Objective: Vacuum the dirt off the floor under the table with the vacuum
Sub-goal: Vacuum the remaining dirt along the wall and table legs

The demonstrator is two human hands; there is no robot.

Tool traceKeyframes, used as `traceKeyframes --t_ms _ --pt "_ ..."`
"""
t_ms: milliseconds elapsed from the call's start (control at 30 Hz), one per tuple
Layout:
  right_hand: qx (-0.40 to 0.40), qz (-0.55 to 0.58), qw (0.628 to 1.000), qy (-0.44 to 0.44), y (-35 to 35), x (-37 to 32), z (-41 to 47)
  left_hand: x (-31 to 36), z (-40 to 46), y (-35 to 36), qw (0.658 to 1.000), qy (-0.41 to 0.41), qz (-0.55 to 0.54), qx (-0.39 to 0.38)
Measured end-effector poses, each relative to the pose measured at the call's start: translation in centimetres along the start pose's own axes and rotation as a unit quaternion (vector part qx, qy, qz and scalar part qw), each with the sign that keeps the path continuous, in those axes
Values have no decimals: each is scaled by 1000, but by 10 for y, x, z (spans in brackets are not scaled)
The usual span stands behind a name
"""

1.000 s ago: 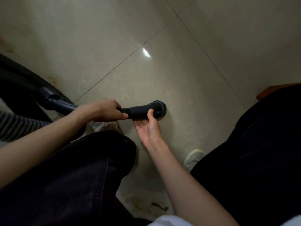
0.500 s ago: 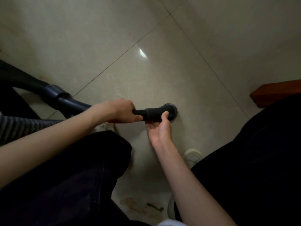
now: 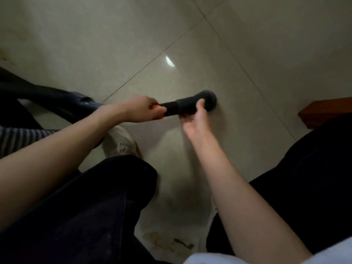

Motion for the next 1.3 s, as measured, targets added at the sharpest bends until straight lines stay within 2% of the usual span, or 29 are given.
traceKeyframes --t_ms 133,267,433,600,767,867,1067,1300 --pt "63 14 997 -35 -30 -28 7 17 7 17 998 50 25 -30" --pt "87 21 995 -41 -26 -23 6 16 9 14 998 49 20 -28" --pt "48 -14 999 2 3 2 -6 -17 -1 -6 1000 -1 19 -21" --pt "17 -49 999 5 33 26 -14 -46 -6 -23 999 -33 8 2" --pt "-12 -66 998 -17 58 1 -29 -47 -7 -38 997 -19 -44 52" --pt "-73 -119 988 -59 84 -21 -54 -35 -18 -60 991 3 -96 90" --pt "-150 -267 936 -174 160 -61 -125 -13 -68 -128 959 43 -226 166" --pt "-173 -470 820 -278 258 -86 -245 -2 -164 -205 897 61 -387 206"
Point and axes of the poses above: each hand's wrist, its own z-axis towards the middle knuckle, its own y-axis out of the palm, x = y × z, the point moved 1 cm from there along z, towards the middle knuckle, and after that the axes turned 9 degrees about -z, right-handed, at the moved point
